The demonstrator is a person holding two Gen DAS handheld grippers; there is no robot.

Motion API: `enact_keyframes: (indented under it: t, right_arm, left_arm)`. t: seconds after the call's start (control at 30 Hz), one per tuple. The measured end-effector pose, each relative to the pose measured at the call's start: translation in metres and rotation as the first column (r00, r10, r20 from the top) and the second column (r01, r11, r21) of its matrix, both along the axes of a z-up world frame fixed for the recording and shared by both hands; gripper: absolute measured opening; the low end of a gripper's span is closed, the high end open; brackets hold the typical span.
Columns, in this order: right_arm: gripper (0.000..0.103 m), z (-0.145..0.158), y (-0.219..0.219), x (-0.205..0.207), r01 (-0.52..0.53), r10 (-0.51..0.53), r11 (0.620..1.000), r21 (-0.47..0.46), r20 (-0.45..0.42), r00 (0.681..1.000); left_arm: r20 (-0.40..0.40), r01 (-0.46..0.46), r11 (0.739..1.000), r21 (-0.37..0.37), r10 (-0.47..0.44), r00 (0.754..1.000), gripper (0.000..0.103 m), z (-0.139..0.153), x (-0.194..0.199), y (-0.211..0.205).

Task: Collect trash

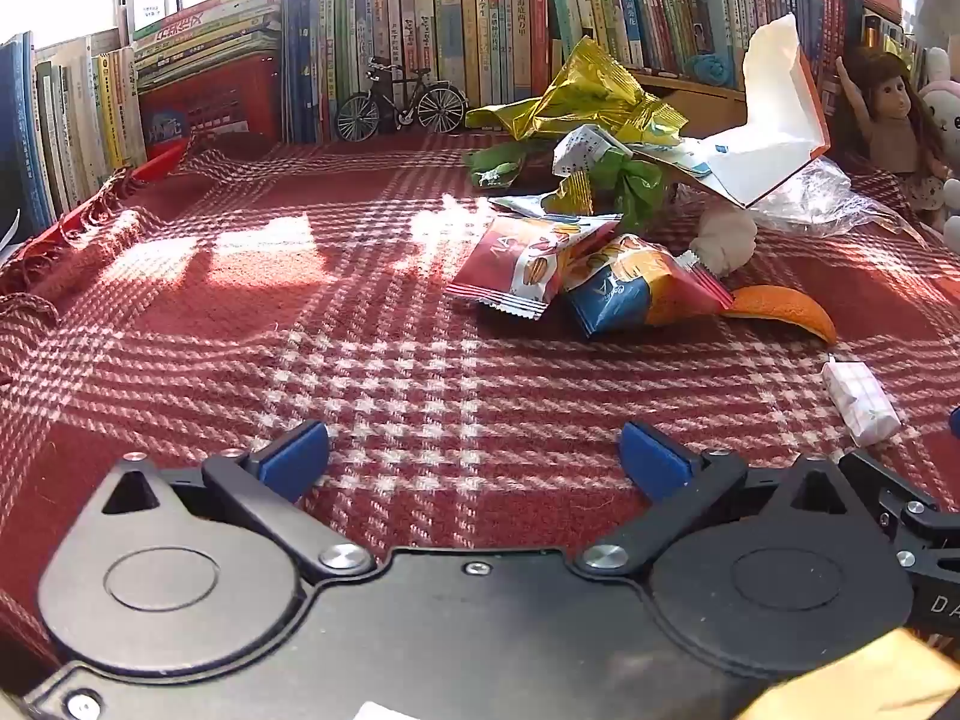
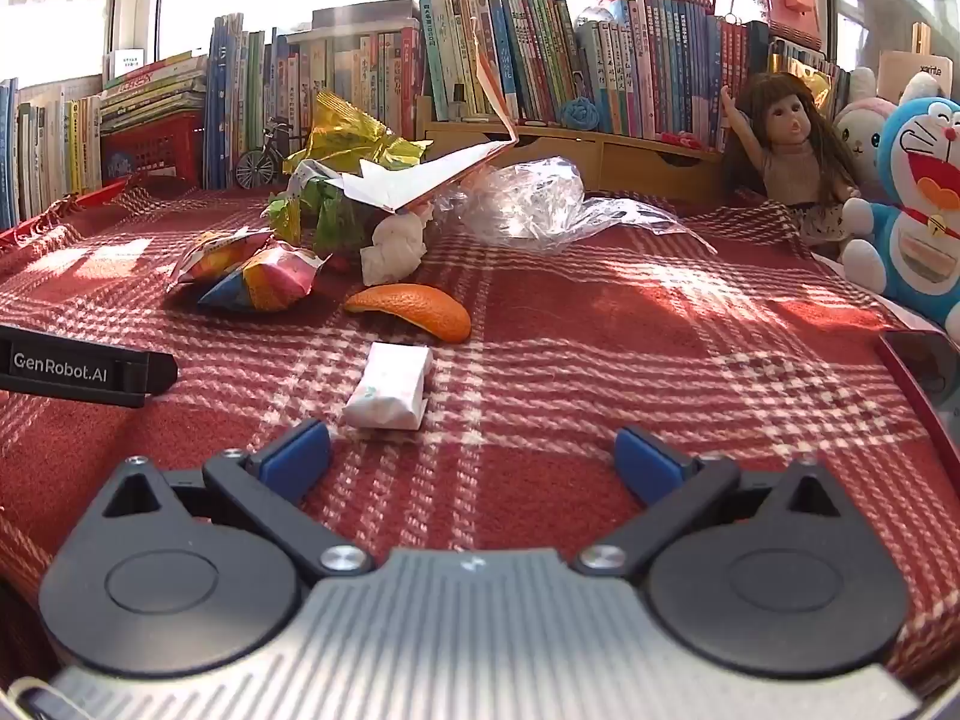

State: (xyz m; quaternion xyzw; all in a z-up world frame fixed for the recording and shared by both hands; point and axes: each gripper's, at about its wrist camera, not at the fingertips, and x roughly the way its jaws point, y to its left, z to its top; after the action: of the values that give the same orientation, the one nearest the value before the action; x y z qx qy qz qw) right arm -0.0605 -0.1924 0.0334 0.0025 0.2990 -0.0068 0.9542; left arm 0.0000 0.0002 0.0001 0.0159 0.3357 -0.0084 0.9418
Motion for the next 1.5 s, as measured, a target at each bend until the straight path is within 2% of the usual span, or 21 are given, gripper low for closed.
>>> enact_keyframes:
  t: [1.5]
  right_arm:
    - [0.103, 0.0006, -0.0002, 0.0008, -0.001, 0.001, 1.000, 0.001, -0.011, 1.000]
  left_arm:
    - [0.012, -0.001, 1.000, 0.001, 0.001, 1.000, 0.103, 0.0008, 0.0008, -0.0002]
